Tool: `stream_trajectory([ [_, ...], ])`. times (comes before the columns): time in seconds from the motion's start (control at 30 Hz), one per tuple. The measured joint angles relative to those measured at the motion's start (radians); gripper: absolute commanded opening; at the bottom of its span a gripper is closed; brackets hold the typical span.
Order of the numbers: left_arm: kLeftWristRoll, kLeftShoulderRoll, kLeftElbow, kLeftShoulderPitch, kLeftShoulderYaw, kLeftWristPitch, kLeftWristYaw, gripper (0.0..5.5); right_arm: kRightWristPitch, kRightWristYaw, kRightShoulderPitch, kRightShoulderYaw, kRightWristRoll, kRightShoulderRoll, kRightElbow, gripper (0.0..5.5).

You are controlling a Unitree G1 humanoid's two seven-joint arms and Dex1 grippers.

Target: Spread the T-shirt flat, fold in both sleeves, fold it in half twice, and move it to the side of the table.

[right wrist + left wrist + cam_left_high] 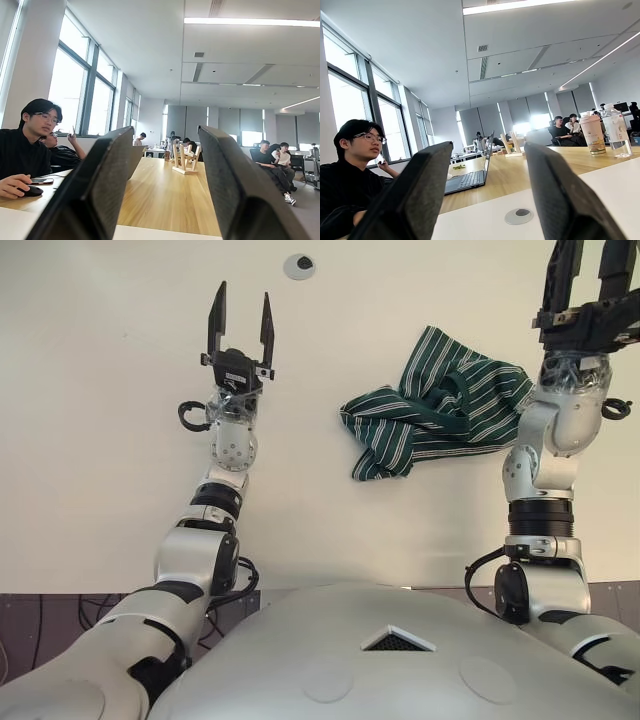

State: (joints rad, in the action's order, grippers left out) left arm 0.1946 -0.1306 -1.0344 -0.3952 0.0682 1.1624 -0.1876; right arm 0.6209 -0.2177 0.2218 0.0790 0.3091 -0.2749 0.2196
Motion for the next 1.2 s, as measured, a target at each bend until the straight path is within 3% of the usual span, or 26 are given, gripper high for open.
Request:
stream_trajectory([
  [0.53,0.000,0.006,0.001,0.000,-0.004,0.000,0.009,2.60,-0.013,-0.040,0.001,0.020,-0.030,0.069,0.021,2.34],
  [0.73,-0.128,0.032,-0.003,0.002,-0.017,-0.006,0.175,2.60,-0.015,-0.050,0.002,0.021,-0.039,0.072,0.052,2.34],
  [0.9,-0.136,0.037,-0.003,0.003,-0.030,-0.007,0.203,2.60,-0.014,-0.056,0.009,0.019,-0.045,0.075,0.088,2.34],
  [1.07,-0.369,0.061,0.098,0.019,-0.022,-0.279,0.632,2.60,-0.012,-0.060,0.021,0.023,-0.045,0.073,0.108,2.34],
  [1.2,-0.539,0.027,0.258,0.057,0.045,-0.694,1.048,2.60,-0.011,-0.060,0.021,0.029,-0.045,0.072,0.115,2.34],
])
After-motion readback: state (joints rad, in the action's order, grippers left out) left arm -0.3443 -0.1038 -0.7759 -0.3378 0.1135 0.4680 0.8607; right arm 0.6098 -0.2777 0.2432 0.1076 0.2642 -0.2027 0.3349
